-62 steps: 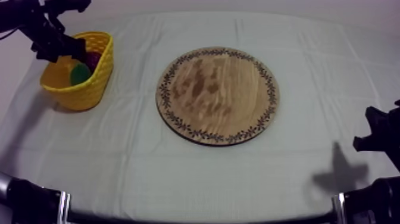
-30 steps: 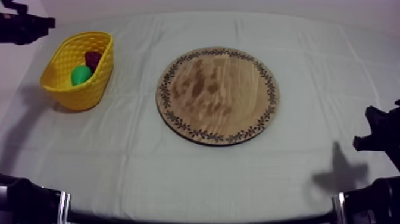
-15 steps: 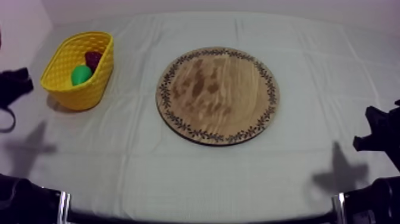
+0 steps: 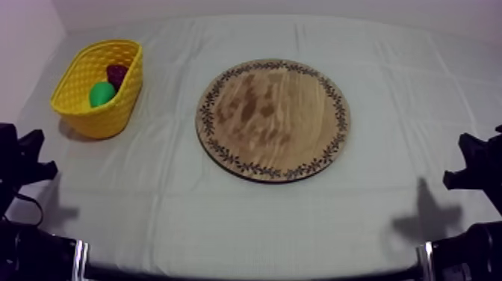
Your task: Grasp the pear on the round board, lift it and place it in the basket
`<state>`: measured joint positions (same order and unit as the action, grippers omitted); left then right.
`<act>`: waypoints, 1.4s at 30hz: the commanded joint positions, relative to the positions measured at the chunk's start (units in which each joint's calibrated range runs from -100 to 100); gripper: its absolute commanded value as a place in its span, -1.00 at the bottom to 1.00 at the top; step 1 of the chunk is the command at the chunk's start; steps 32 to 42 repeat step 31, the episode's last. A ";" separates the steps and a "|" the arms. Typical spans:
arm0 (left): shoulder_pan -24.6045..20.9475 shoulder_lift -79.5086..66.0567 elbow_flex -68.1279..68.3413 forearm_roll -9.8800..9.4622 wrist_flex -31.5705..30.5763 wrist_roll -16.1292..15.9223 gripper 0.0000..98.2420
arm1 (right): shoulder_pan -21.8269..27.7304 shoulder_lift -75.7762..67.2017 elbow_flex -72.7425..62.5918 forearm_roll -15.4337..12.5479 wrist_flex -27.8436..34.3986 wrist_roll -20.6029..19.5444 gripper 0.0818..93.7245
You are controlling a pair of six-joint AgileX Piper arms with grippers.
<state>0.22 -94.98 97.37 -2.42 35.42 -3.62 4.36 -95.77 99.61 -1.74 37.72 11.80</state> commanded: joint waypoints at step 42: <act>-1.64 -4.76 2.40 -0.04 -2.43 5.54 -1.00 | 0.01 0.01 0.05 0.01 0.02 0.00 -0.99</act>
